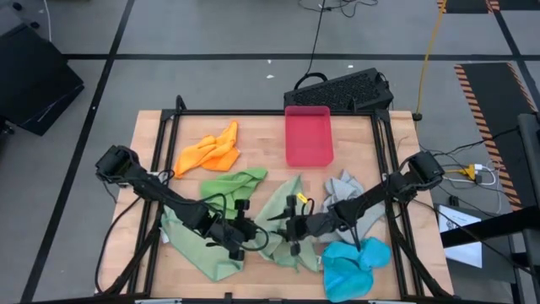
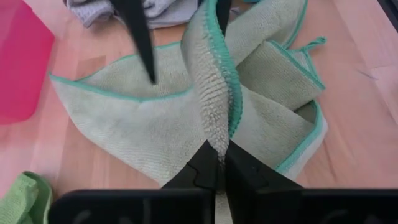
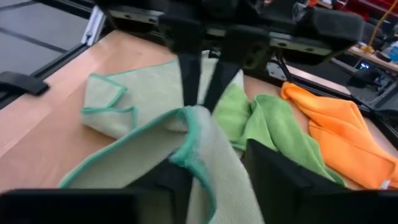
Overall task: Fold microfiber towels
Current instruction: Fold the right light green microfiber cloth
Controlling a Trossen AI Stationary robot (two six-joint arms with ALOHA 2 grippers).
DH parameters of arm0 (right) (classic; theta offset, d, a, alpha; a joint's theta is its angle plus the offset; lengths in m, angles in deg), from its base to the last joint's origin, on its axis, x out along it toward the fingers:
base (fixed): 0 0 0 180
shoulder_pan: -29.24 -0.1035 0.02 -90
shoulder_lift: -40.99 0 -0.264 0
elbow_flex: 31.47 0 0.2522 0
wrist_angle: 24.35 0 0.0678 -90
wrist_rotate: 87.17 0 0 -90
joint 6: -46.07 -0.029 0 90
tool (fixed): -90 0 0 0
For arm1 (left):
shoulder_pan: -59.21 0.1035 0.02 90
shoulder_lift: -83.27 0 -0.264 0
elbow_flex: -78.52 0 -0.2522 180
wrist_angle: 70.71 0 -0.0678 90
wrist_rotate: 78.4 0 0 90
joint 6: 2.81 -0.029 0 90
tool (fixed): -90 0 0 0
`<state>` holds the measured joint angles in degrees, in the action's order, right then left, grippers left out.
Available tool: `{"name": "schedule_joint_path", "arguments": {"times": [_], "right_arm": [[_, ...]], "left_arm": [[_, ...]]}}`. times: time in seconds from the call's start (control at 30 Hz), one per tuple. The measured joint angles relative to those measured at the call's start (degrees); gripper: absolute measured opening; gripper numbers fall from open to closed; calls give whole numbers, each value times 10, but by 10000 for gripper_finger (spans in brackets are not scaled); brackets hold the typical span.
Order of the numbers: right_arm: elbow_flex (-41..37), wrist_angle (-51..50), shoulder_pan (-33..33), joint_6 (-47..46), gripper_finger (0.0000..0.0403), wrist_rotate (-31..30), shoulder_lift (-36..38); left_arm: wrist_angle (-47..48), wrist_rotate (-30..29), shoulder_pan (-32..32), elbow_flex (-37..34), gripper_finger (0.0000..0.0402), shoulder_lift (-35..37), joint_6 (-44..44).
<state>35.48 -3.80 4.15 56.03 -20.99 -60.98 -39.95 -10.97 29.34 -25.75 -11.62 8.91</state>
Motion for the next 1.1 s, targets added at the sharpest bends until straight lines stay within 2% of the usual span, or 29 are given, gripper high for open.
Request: {"name": "schedule_joint_path", "arguments": {"times": [0.2, 0.4, 0.67, 0.8, 1.1], "right_arm": [[0, 1, -1, 12, 10, 1, 1], [0, 1, -1, -8, 15, 1, 2], [0, 1, -1, -33, 5, -2, 26], [-1, -14, -7, -45, 3, -9, 48], [-1, -95, -46, -48, 2, -131, 109]], "left_arm": [[-1, 0, 2, 0, 19, 0, 4], [-15, 0, 2, 0, 30, 0, 9], [-33, 0, 2, 0, 120, 0, 33], [-51, 0, -2, 0, 151, 1, 50], [-49, -3, -16, 1, 163, 22, 49]]}}
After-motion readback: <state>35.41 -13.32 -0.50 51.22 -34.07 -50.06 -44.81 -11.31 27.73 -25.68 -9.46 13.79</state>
